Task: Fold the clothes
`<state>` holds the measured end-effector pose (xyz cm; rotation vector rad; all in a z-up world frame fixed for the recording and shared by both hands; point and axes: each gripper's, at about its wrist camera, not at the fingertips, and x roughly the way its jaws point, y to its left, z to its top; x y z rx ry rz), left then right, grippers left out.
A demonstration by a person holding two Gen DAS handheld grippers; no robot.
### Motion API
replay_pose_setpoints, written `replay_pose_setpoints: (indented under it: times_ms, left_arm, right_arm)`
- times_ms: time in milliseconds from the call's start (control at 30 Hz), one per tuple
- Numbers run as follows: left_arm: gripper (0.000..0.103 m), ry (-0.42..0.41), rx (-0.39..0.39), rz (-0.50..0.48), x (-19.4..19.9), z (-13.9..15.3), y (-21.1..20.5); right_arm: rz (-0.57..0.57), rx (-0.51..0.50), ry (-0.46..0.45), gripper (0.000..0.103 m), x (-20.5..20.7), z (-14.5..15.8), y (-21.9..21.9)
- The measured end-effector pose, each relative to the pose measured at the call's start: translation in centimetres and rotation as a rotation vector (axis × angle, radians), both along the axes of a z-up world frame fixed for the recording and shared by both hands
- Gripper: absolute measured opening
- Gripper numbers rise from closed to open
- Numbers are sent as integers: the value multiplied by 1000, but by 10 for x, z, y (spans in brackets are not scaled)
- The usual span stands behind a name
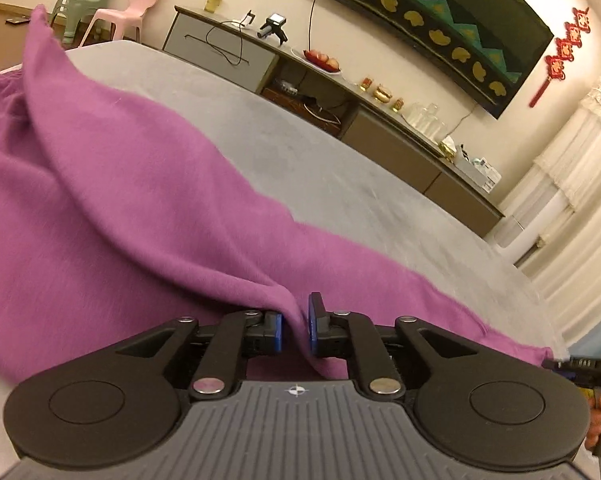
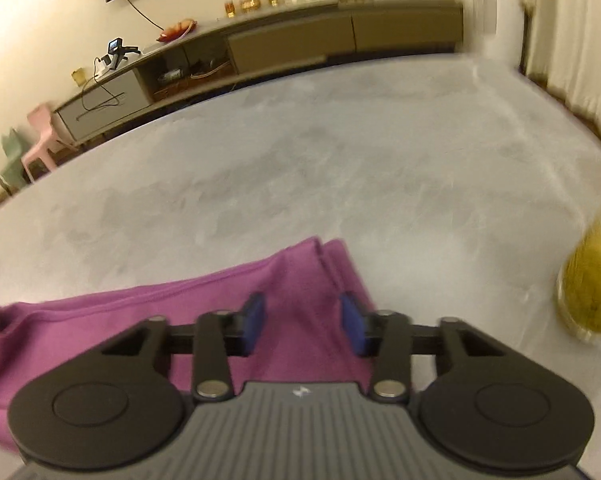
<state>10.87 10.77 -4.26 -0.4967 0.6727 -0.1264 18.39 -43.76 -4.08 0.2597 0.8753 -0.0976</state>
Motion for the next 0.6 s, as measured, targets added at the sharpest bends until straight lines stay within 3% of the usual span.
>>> replay_pose_setpoints:
  times_ms: [33, 133, 167, 300, 333, 400, 467, 533, 600]
  left_arm:
    - [12, 2, -33, 10, 4, -3, 3]
    - [12, -19, -96, 29, 6, -9, 10]
    - [2, -42, -92, 38, 3, -8, 11]
    - [1, -218, -4, 187, -42, 18, 12]
    - [1, -224, 22, 207, -51, 18, 9]
    - [1, -155, 48, 200, -54, 6, 1]
    - [1, -85, 40, 194, -52, -8, -2]
    - [2, -45, 24, 186, -51, -13, 1]
    - [2, -44, 4, 172, -52, -11, 6]
  right_arm:
    - [0, 1, -3, 8, -1, 1, 0]
    - [-3, -14, -29, 6, -8, 10, 0]
    - [-12, -16, -47, 6, -12, 15, 0]
    - [-87, -8, -80, 6, -20, 23, -7]
    - [-97, -6, -53, 6, -17, 17, -9]
    - [-92, -12, -2, 6, -11, 6, -6]
    - [-86, -42, 11, 10, -6, 3, -1]
    - [-84, -76, 17, 27, -7, 5, 3]
    - [-93, -161, -10, 37, -16, 14, 11]
